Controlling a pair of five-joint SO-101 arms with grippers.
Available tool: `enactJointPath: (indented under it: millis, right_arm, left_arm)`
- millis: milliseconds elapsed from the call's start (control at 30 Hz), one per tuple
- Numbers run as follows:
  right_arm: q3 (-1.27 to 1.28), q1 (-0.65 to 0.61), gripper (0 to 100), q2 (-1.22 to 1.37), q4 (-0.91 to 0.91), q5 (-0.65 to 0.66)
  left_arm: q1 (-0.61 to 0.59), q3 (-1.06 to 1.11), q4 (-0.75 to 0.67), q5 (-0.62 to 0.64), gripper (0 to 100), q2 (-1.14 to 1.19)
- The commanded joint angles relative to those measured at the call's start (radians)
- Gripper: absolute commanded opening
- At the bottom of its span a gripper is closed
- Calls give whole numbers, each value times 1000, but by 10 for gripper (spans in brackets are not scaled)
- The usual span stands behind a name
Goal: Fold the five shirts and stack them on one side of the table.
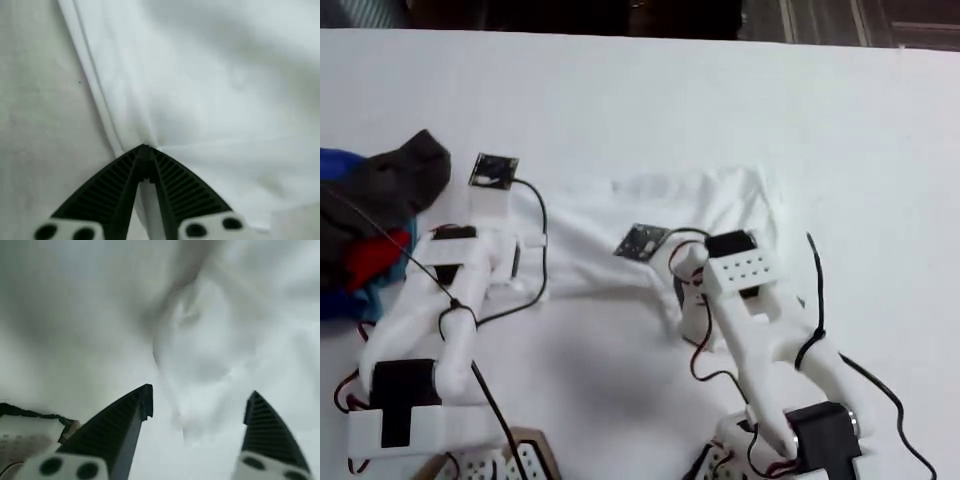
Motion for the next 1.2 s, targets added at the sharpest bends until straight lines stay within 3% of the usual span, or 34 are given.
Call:
enactJointPath:
  millis: [0, 400, 600, 767, 1000, 1167]
  right_arm:
    - [35, 2, 340, -42, -76, 11]
    - [54, 4, 241, 240, -196, 6]
    - [-69, 4, 211, 351, -157, -55]
    - [-112, 4, 19, 406, -125, -54]
    - [-112, 4, 19, 377, -114, -52]
    - [-180, 15, 18, 265, -12, -38]
  left_arm:
    - [-2, -4, -18, 9, 26, -34]
    - [-2, -2, -18, 9, 26, -34]
    - [-2, -1, -18, 9, 26, -34]
    - [-2, -1, -18, 9, 26, -34]
    - [-2, -1, -18, 9, 26, -34]
    - [-2, -1, -18, 9, 26, -34]
